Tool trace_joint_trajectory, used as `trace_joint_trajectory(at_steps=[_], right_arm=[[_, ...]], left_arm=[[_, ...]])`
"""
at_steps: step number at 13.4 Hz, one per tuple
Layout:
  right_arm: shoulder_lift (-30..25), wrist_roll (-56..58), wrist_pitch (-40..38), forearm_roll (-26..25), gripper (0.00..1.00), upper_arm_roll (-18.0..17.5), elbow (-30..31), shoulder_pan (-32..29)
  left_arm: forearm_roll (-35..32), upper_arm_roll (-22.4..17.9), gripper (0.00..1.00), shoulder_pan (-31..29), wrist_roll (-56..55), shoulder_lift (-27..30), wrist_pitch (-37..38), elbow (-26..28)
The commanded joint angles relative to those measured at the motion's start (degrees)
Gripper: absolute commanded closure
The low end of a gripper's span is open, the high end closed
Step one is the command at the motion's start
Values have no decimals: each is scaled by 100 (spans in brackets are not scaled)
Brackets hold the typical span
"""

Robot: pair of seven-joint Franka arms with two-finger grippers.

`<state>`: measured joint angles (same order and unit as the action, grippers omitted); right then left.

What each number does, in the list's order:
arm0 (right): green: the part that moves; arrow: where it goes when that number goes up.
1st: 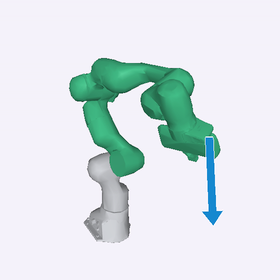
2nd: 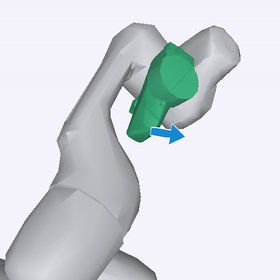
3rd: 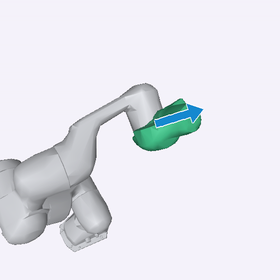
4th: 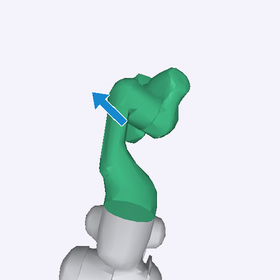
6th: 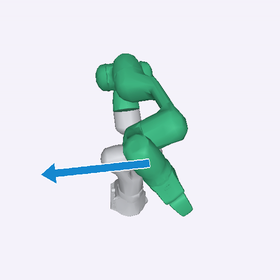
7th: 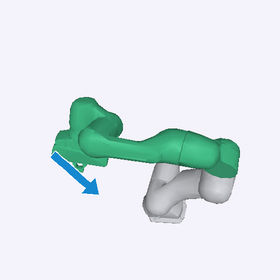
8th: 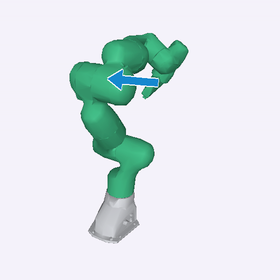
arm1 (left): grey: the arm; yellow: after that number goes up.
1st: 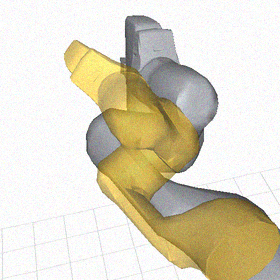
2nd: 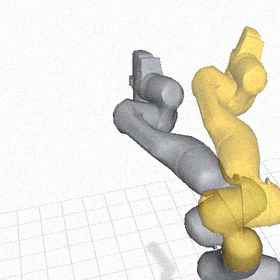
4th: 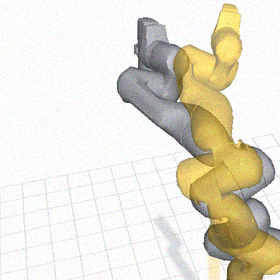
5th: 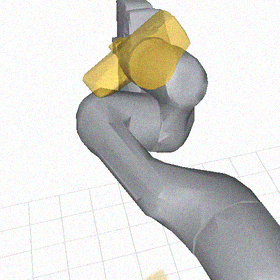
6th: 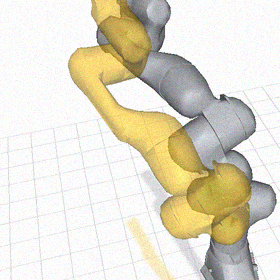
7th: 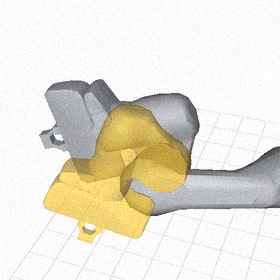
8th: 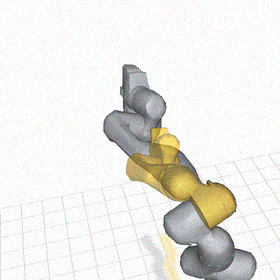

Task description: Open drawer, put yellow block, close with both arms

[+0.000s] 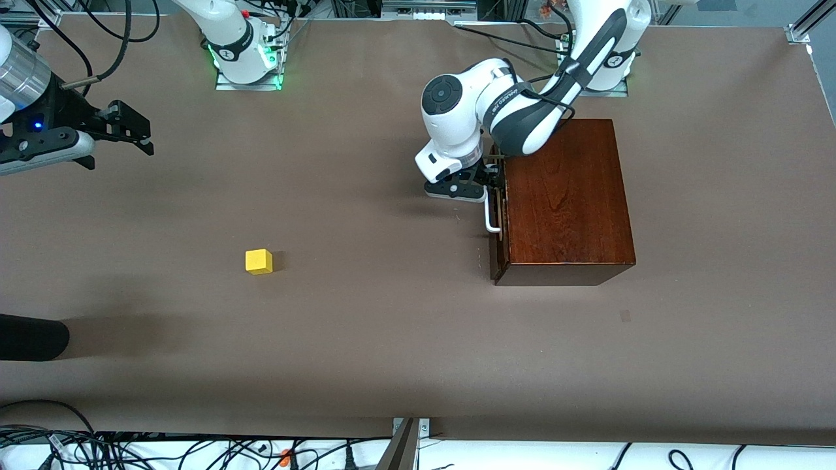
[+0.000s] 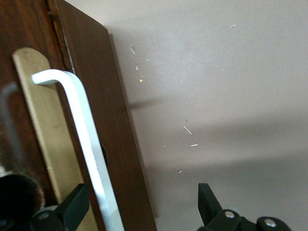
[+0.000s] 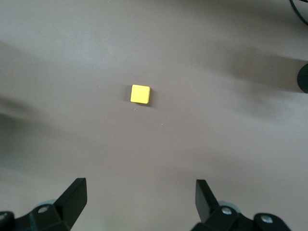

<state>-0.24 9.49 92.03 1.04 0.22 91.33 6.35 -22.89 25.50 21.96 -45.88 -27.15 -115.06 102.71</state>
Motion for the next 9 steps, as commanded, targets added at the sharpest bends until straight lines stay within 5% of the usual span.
trace_joint_trajectory(at_steps=[1, 9], right_arm=[[59, 44, -18, -16, 0, 5, -142, -11], [59, 44, -18, -16, 0, 14, -142, -11]], left_arm=[[-164, -10, 0, 10, -140, -133, -95, 30], [-164, 7, 0, 62, -289, -282, -348, 21]])
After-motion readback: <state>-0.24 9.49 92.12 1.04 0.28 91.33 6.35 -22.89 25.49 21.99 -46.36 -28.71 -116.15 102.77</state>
